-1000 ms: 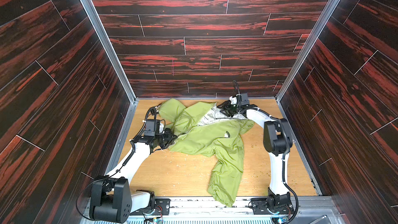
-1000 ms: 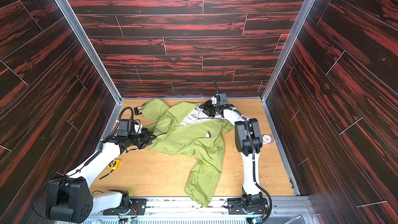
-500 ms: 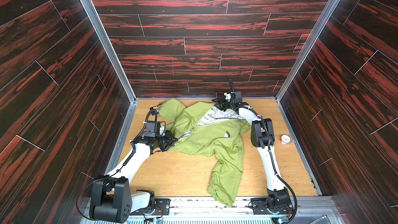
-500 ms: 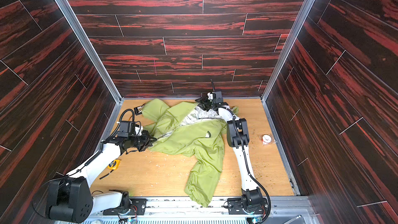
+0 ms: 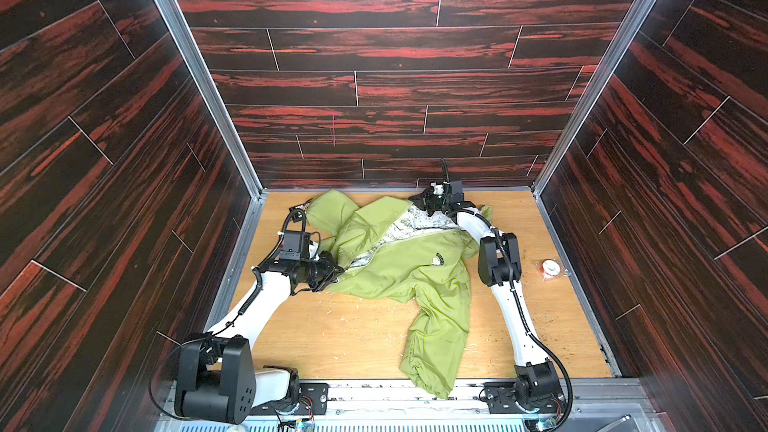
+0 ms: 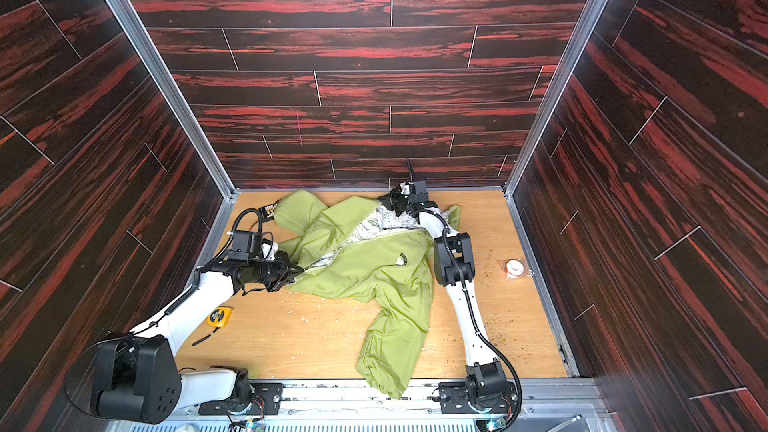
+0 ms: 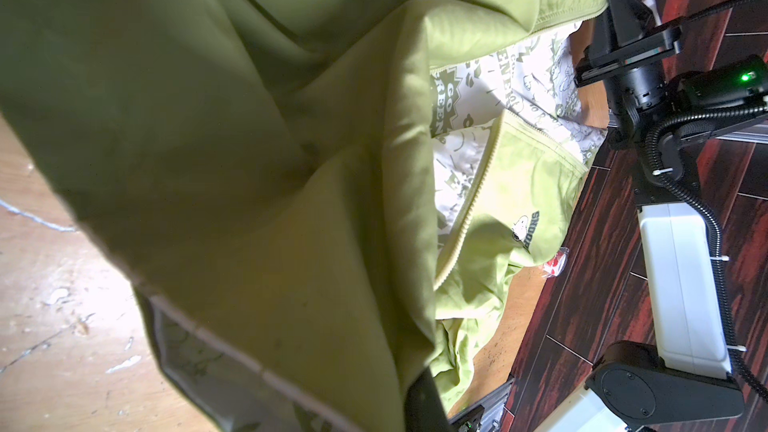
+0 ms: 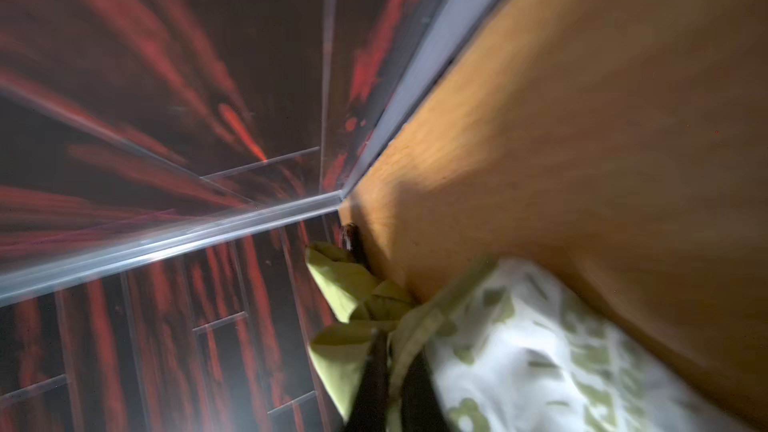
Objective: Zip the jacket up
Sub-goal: 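Release the jacket with the right gripper and move it toward the robot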
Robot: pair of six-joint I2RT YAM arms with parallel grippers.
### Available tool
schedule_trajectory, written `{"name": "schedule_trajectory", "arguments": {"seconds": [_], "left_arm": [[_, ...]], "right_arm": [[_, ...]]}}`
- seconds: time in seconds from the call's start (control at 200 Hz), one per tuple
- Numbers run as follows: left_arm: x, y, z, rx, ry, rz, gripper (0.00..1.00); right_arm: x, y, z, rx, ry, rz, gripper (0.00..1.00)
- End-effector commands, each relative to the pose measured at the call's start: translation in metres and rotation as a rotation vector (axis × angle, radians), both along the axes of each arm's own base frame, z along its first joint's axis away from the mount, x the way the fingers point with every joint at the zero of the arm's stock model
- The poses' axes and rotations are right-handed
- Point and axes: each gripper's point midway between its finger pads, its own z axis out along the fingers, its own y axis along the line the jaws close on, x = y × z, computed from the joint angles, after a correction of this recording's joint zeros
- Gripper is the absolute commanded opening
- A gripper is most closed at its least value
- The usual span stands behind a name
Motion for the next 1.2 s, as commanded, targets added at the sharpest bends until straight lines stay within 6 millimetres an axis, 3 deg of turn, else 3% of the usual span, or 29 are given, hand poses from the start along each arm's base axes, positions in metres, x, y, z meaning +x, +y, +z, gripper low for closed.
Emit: {"name": "schedule_trajectory", "arguments": {"seconds": [0.0,0.135,0.225,0.316,0.471,0.691,0.786,0.962,1.082,1.197], "left_arm": [[0.003,-0.001,0.008,0.005,-0.015,-0.020,0.00],[0.008,-0.001,0.015,0.002,-0.045,-0.014,0.00],[0.013,-0.002,0.024,-0.010,-0.079,-0.017,0.00],[0.016,-0.006,0.034,-0.032,-0.113,-0.035,0.00],[0.020,-0.014,0.052,-0.078,-0.171,-0.074,0.00],[0.026,-0.027,0.073,-0.148,-0.211,-0.134,0.00],[0.029,-0.030,0.079,-0.164,-0.220,-0.151,0.00],[0.035,-0.036,0.079,-0.177,-0.221,-0.169,0.00],[0.039,-0.038,0.076,-0.184,-0.219,-0.169,0.00],[0.044,-0.039,0.077,-0.187,-0.222,-0.167,0.00]], "right_arm": [[0.008,-0.008,0.018,0.033,-0.074,0.017,0.00],[0.006,-0.031,0.072,0.030,-0.166,0.025,0.00],[0.000,-0.057,0.101,-0.009,-0.200,0.001,0.00],[-0.009,-0.088,0.123,-0.055,-0.219,-0.032,0.00],[-0.030,-0.137,0.138,-0.185,-0.207,-0.078,0.00],[-0.061,-0.187,0.136,-0.358,-0.145,-0.123,0.00],[-0.077,-0.195,0.113,-0.413,-0.086,-0.120,0.00],[-0.114,-0.199,0.050,-0.452,0.059,-0.097,0.00],[-0.132,-0.207,0.040,-0.507,0.080,-0.107,0.21],[-0.139,-0.220,0.055,-0.603,0.056,-0.130,0.44]]}}
